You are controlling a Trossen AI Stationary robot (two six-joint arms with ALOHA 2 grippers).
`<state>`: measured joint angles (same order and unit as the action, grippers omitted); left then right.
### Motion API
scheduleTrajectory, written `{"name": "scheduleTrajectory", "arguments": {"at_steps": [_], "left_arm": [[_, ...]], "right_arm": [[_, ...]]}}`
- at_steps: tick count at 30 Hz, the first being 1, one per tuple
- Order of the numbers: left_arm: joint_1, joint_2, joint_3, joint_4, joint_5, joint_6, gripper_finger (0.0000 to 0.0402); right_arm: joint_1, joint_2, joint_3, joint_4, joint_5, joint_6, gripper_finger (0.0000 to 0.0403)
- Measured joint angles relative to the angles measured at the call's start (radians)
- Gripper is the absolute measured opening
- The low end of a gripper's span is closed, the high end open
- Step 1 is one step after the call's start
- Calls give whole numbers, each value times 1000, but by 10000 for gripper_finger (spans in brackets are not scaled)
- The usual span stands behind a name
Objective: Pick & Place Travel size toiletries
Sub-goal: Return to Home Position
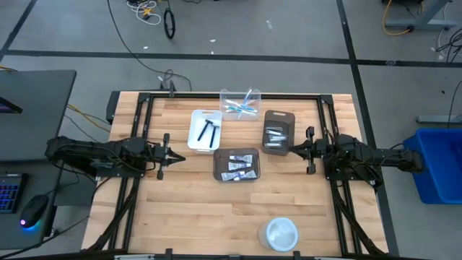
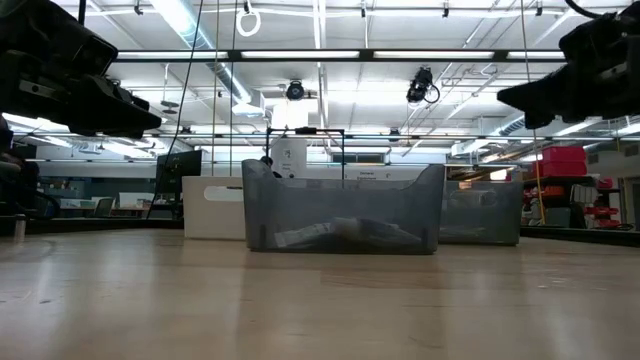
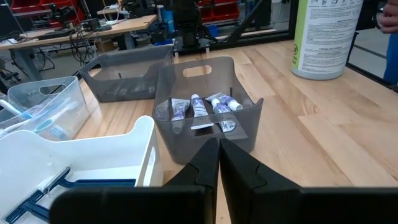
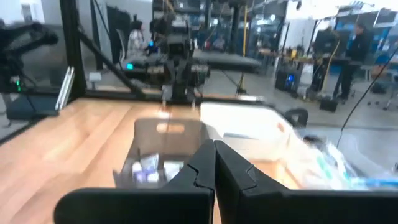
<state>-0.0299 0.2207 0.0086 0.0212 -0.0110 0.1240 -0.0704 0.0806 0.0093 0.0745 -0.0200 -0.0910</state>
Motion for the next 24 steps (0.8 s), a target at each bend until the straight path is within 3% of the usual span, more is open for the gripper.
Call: {"name": "scheduleTrajectory", "arguments": {"at_steps": [3,24], "left_arm": [[0,0,0,0,0,0,22],[0,0,0,0,0,0,22]], "right_arm": [[0,-14,0,-64,0,4,3],[0,-33,0,-66,19,-3,3]]}}
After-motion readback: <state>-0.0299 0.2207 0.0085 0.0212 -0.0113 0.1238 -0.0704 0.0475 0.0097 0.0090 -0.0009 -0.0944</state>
